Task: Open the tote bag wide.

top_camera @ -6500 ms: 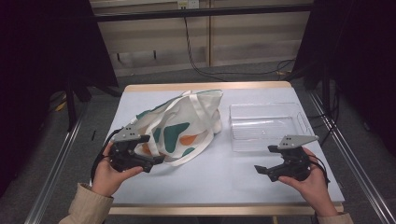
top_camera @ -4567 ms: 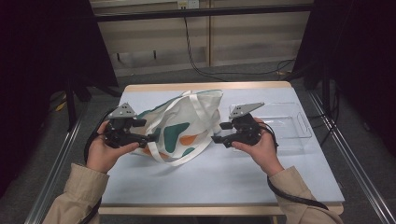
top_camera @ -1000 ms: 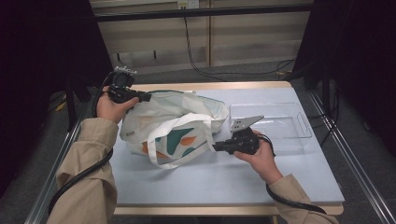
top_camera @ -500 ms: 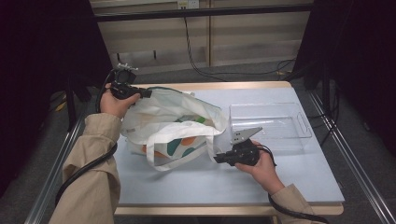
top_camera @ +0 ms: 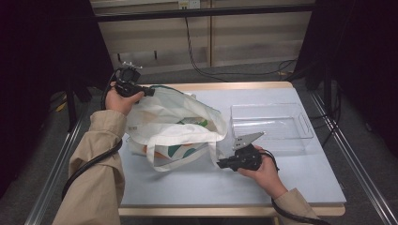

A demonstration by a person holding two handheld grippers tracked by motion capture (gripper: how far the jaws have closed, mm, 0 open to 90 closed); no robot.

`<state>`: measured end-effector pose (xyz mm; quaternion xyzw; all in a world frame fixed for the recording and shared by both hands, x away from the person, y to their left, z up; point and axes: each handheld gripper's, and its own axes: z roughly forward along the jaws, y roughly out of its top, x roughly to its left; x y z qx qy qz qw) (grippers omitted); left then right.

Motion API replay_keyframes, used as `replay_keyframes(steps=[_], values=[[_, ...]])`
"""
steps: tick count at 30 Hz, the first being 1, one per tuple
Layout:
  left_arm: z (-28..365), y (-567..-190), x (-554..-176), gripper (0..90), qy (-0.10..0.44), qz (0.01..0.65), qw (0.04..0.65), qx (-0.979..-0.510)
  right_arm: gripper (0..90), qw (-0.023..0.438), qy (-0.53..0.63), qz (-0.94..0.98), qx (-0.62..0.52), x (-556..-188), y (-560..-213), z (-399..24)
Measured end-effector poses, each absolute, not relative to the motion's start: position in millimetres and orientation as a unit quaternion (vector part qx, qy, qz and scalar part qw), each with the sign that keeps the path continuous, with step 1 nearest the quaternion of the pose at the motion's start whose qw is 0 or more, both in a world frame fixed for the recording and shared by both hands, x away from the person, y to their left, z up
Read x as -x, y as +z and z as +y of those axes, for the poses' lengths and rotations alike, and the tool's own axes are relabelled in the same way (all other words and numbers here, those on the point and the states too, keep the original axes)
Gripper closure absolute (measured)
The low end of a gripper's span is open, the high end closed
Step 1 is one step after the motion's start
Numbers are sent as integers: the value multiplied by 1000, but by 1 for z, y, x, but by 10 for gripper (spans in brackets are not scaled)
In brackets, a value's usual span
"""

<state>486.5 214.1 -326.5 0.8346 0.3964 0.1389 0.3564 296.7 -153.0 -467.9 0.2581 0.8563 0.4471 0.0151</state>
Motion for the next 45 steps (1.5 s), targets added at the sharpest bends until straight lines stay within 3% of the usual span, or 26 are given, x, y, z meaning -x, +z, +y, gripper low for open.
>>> replay_keyframes(steps=[5, 8, 11, 18, 22, 31, 45], values=[[216, -328, -485, 760, 131, 395, 359, -835, 892, 22, 449, 855, -258, -297, -464, -153], [217, -329, -483, 657, 126, 390, 362, -837, 893, 23, 450, 855, -257, -298, -461, -153], [220, -332, -481, 637, 125, 389, 364, -837, 892, 25, 451, 855, -256, -299, -460, -152], [229, -334, -472, 430, 126, 382, 373, -836, 893, 26, 452, 855, -255, -299, -458, -150], [234, -335, -467, 374, 128, 377, 374, -838, 892, 26, 452, 854, -255, -299, -457, -149], [243, -339, -456, 287, 126, 360, 368, -848, 893, 27, 455, 852, -256, -300, -457, -148], [260, -341, -440, 271, 130, 354, 365, -851, 893, 28, 456, 851, -258, -301, -457, -147]])
